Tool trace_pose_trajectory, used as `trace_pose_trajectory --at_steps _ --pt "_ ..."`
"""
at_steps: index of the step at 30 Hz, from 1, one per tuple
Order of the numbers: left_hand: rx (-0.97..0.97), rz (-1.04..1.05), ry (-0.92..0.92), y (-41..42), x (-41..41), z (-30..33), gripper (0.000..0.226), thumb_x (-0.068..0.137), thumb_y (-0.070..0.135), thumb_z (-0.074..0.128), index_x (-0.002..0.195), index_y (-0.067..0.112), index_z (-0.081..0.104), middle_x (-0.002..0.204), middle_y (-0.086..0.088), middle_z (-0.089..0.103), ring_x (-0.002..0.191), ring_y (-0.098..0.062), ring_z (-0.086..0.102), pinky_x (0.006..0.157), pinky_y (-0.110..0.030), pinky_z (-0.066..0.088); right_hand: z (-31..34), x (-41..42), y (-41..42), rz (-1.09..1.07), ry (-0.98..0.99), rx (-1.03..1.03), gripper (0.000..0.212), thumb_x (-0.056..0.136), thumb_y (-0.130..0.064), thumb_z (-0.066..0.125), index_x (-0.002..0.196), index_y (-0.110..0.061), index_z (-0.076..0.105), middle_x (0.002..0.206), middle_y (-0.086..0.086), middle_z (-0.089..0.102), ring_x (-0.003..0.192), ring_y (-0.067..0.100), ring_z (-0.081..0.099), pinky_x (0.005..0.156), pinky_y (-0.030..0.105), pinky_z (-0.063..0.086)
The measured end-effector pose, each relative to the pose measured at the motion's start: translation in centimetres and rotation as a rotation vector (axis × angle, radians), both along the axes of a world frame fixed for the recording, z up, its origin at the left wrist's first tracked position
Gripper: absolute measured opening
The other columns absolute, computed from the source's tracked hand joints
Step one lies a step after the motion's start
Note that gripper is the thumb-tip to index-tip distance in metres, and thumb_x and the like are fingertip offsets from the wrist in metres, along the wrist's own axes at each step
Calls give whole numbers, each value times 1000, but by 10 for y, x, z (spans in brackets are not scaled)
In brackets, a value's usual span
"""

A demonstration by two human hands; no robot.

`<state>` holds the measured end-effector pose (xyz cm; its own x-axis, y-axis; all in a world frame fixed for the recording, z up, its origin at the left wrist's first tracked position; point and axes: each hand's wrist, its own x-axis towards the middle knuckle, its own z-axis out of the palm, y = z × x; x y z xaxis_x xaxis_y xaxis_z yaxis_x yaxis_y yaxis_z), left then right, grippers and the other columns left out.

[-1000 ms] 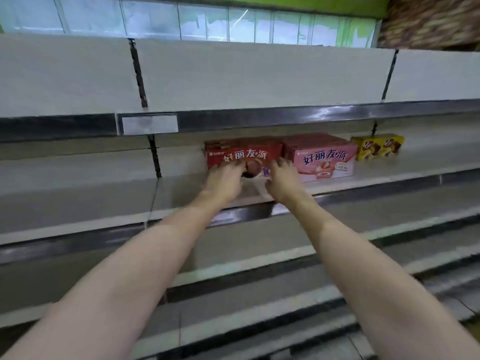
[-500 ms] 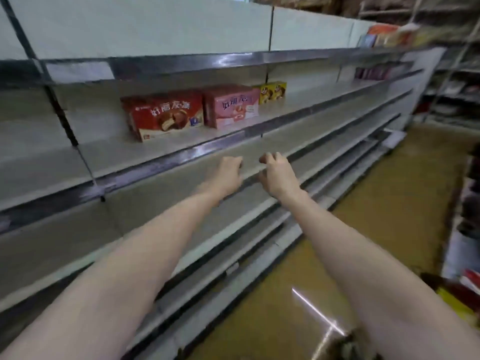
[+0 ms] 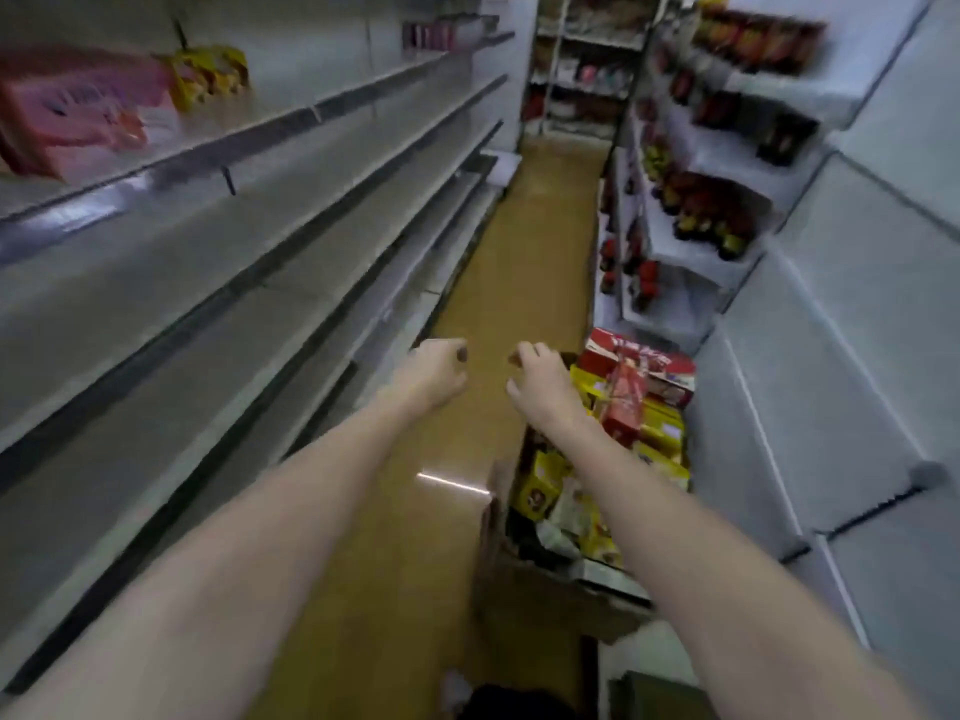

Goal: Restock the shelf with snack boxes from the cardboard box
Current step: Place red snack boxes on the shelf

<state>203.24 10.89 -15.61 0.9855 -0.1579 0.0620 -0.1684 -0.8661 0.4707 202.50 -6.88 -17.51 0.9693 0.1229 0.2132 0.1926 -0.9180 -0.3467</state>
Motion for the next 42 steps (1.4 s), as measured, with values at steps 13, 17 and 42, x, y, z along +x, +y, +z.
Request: trace_pose_trajectory --at_steps 13,17,42 --pt "-49 -268 231 -218 39 -22 36 89 33 65 117 11 59 109 -7 65 100 -26 62 81 -36 53 -30 32 -193 -290 202 45 37 98 -19 50 134 -9 49 136 17 47 123 38 49 100 43 42" --pt "-68 -272 353 -254 55 -40 53 74 49 75 111 17 56 104 0 66 97 -22 64 83 -41 55 -46 60 -228 -283 277 93 33 97 -12 49 130 -9 49 132 17 47 117 39 53 89 37 42" --pt "-325 186 501 -81 72 20 64 70 16 78 126 28 51 112 0 60 94 -15 63 77 -34 57 11 138 -94 270 270 -211 65 87 -17 59 147 -32 39 145 8 32 124 37 39 106 46 40"
